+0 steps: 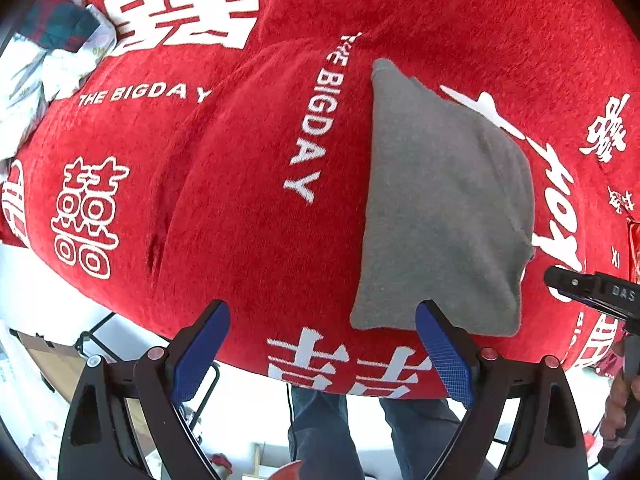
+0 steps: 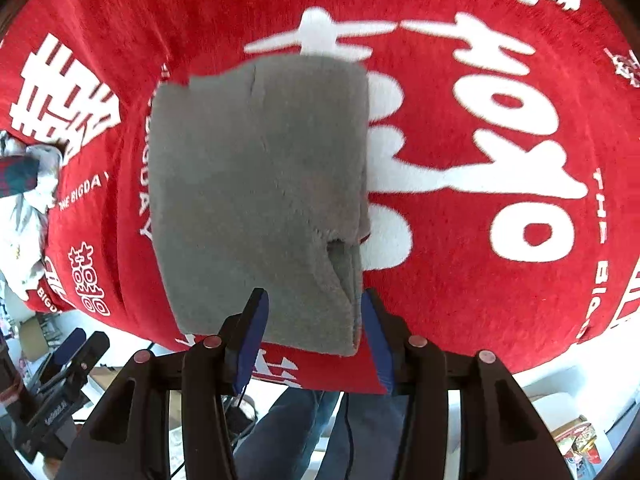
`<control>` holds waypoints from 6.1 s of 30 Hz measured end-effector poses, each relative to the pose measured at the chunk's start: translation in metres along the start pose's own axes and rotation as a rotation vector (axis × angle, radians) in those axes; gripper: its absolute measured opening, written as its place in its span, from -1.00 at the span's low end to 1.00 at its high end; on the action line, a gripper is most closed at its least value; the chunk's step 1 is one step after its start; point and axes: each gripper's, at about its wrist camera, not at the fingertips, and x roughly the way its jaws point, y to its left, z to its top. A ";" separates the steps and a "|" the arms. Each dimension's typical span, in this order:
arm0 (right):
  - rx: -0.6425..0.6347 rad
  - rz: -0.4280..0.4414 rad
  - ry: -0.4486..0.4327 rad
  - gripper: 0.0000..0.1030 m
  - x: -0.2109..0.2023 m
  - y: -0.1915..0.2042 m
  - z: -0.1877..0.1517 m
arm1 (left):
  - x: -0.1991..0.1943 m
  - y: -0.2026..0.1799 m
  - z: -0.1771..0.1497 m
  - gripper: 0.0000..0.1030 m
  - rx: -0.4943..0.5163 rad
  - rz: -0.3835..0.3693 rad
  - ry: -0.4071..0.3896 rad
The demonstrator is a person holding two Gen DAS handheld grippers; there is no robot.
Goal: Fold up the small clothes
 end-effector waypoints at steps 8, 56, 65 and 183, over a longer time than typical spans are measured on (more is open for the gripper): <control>-0.057 -0.045 -0.064 0.51 -0.035 -0.005 -0.003 | -0.029 -0.041 0.033 1.00 0.059 0.017 -0.049; -0.043 -0.198 -0.268 1.00 -0.103 0.057 -0.035 | -0.089 -0.055 0.037 1.00 0.231 0.083 -0.165; -0.041 -0.195 -0.280 1.00 -0.107 0.052 -0.040 | -0.089 -0.069 0.027 1.00 0.256 0.094 -0.159; -0.057 -0.213 -0.313 1.00 -0.111 0.067 -0.036 | -0.079 -0.062 0.032 1.00 0.266 0.066 -0.151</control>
